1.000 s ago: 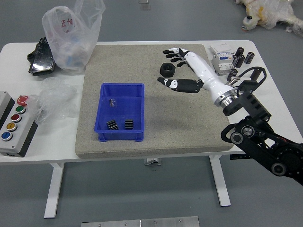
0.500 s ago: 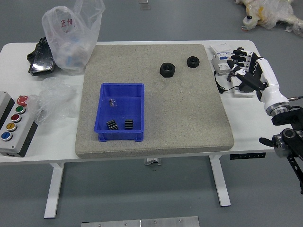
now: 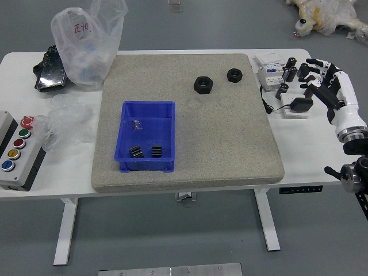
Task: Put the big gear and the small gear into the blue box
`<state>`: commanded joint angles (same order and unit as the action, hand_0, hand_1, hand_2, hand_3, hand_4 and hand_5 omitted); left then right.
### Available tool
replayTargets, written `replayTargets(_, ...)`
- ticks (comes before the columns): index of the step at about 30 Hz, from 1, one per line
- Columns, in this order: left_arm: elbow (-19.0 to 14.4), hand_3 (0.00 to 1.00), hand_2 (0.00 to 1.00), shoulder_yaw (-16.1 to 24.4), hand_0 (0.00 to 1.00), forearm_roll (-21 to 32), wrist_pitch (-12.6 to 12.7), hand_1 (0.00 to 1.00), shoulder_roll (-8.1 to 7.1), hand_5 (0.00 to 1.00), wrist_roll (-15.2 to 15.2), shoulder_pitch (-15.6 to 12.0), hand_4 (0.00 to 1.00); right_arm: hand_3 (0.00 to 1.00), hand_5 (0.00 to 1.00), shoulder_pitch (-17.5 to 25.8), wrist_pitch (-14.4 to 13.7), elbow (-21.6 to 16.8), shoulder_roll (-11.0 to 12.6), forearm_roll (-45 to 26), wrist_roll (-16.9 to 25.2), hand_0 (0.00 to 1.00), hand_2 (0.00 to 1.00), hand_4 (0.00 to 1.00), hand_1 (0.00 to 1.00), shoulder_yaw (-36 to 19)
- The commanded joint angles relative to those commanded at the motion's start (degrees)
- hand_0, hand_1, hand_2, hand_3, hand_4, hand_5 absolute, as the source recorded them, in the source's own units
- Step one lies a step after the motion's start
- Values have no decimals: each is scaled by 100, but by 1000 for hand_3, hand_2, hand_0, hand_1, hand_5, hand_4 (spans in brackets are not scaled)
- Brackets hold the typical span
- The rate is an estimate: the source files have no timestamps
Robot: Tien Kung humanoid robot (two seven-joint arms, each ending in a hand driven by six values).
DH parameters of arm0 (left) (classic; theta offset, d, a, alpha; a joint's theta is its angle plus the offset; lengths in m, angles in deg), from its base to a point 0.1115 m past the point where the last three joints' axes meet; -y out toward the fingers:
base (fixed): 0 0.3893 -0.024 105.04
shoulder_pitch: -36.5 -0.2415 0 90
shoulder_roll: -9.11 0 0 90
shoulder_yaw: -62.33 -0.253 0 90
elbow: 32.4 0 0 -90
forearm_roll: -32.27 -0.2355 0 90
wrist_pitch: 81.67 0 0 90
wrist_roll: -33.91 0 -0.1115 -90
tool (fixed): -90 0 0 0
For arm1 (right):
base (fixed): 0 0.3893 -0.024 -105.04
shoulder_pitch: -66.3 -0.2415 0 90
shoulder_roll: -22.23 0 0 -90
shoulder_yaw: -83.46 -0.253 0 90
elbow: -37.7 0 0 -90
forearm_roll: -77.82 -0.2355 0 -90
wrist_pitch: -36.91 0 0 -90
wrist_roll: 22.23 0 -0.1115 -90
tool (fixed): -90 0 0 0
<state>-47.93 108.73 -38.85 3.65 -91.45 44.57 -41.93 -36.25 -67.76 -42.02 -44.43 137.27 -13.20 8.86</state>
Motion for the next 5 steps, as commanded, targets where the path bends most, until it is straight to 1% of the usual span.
replayTargets(1,1,659,559,-10,665,6,3,549,-4,412,-8,3,747,697,432,2,11,-14,4,-2,19,522,657,802,541,-3)
replayTargets(5,5,659,559,-14,665,1,10,549,-24,412,-23,6,747,697,432,9,46,-59,4,-53,105,522,657,802,541,-23)
